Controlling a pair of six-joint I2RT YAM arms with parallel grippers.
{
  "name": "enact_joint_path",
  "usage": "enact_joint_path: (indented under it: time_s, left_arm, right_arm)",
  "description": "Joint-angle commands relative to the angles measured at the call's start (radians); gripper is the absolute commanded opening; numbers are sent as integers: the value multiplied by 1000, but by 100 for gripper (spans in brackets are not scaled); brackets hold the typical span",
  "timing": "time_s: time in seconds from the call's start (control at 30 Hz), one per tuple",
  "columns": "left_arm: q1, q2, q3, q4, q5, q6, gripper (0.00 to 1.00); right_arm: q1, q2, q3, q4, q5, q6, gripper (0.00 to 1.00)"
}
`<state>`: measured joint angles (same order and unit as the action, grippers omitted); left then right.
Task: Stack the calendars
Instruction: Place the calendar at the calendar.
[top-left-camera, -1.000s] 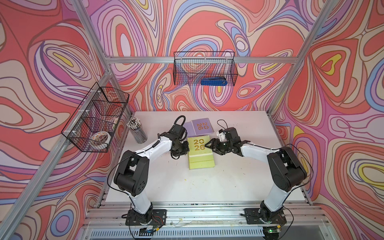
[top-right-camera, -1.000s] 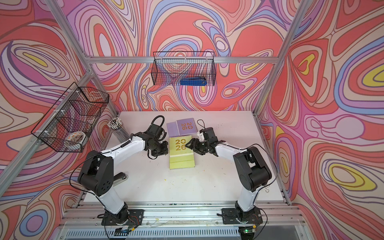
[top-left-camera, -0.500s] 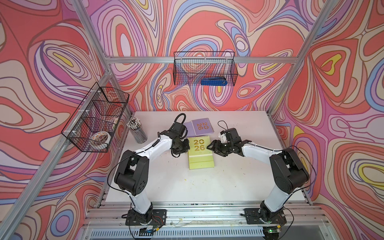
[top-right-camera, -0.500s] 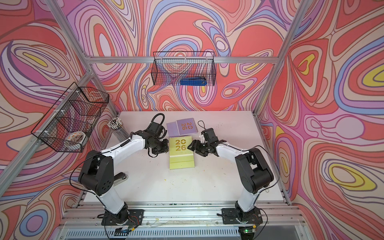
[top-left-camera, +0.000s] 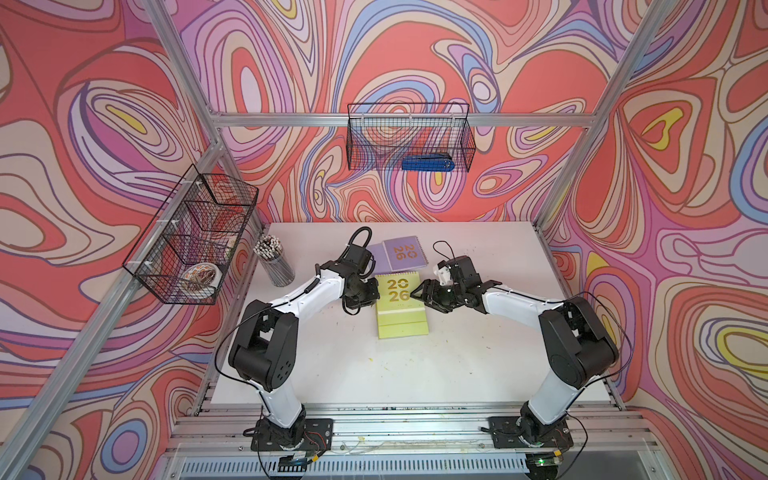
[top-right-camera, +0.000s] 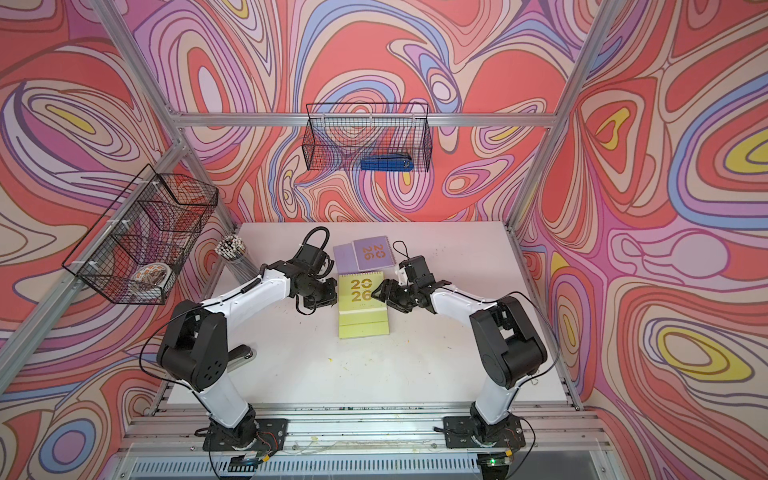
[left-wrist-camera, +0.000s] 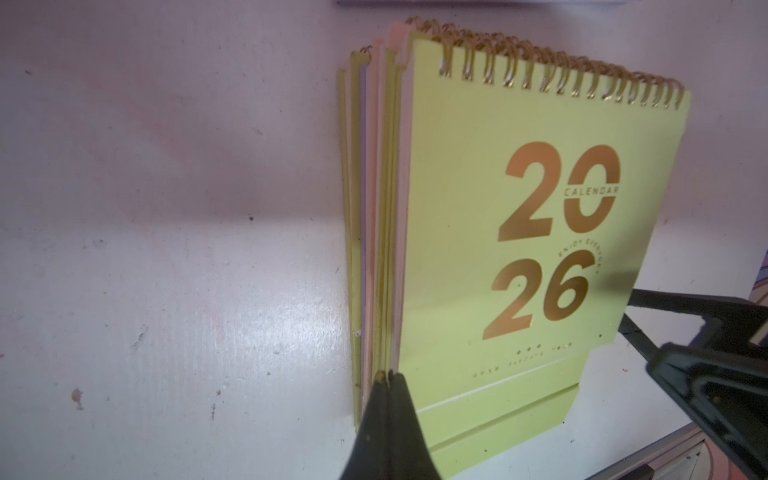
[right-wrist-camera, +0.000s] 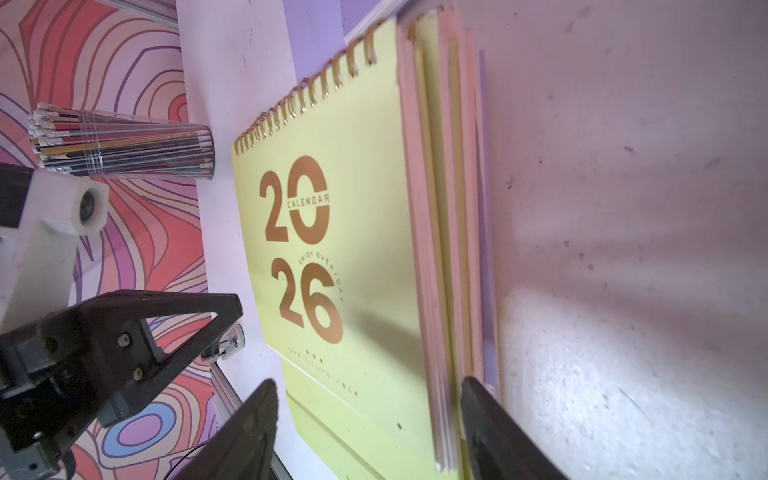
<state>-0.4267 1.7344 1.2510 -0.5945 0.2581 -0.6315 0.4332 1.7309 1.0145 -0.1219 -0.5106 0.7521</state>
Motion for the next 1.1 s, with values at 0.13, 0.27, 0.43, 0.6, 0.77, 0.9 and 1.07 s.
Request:
enact_joint_path:
  time_s: [0.13, 0.27, 0.43, 0.6, 0.77, 0.9, 1.07]
  left_arm:
    - [-3, 11, 11, -41, -22, 14, 0]
    - [-3, 14, 13, -37, -18, 13, 0]
    - [-4, 17, 17, -41, -20, 15, 0]
    - [-2, 19, 24, -47, -48, 15, 0]
    - [15, 44, 76, -73, -104, 30, 0]
    - [44, 101, 150, -97, -130, 51, 0]
    - [101, 187, 232, -81, -122, 52, 0]
  right_arm:
    - [5, -19, 16, -51, 54, -26, 70]
    - [4, -15, 11, -16, 19, -12, 70]
    - [5, -7, -10, 50, -46, 17, 70]
    - [3, -18, 6, -3, 9, -4, 70]
    - [-30, -37, 72, -113, 120, -56, 72]
    - [-113, -9, 112, -121, 115, -62, 73]
    - [-212, 125, 236, -128, 69, -94, 74]
